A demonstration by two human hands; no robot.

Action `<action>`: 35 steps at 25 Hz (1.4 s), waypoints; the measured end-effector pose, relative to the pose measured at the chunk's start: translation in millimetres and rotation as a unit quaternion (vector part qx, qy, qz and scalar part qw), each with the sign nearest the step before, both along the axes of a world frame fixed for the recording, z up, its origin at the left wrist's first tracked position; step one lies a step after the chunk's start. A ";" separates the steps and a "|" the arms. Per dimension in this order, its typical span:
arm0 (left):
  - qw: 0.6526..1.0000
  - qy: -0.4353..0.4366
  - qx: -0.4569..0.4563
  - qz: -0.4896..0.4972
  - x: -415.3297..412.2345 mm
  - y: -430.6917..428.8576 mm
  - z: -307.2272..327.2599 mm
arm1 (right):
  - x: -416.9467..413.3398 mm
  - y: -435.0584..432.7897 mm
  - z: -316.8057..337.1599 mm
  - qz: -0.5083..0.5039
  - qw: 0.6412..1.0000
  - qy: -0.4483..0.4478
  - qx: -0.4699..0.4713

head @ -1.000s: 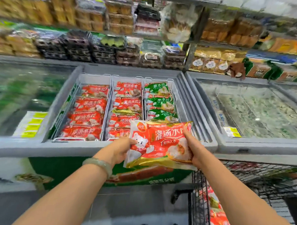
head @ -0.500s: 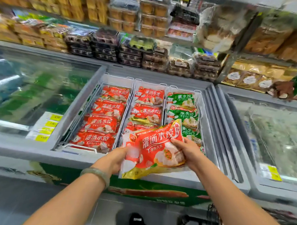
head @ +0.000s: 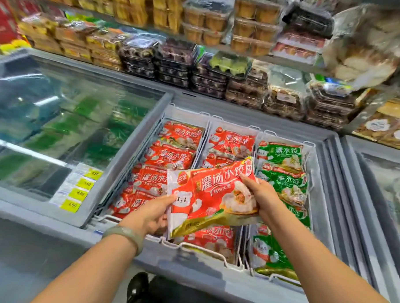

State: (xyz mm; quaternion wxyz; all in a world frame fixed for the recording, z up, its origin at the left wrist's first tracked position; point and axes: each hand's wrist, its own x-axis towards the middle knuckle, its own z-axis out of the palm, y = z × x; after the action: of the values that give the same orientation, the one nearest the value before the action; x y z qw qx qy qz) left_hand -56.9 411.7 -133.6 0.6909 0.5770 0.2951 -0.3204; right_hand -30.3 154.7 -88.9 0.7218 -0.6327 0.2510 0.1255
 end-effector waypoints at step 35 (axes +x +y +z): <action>0.825 -0.176 0.470 -0.260 413.8 28.5 -135.4 | 363.2 155.0 -178.0 0.059 0.990 0.084 -0.098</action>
State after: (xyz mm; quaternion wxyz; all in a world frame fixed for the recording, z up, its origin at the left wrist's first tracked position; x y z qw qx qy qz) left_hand 356.9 440.3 -269.1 0.2668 0.9340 0.1221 -0.2038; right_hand 332.9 309.6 -266.9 0.6237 -0.7016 0.2840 0.1952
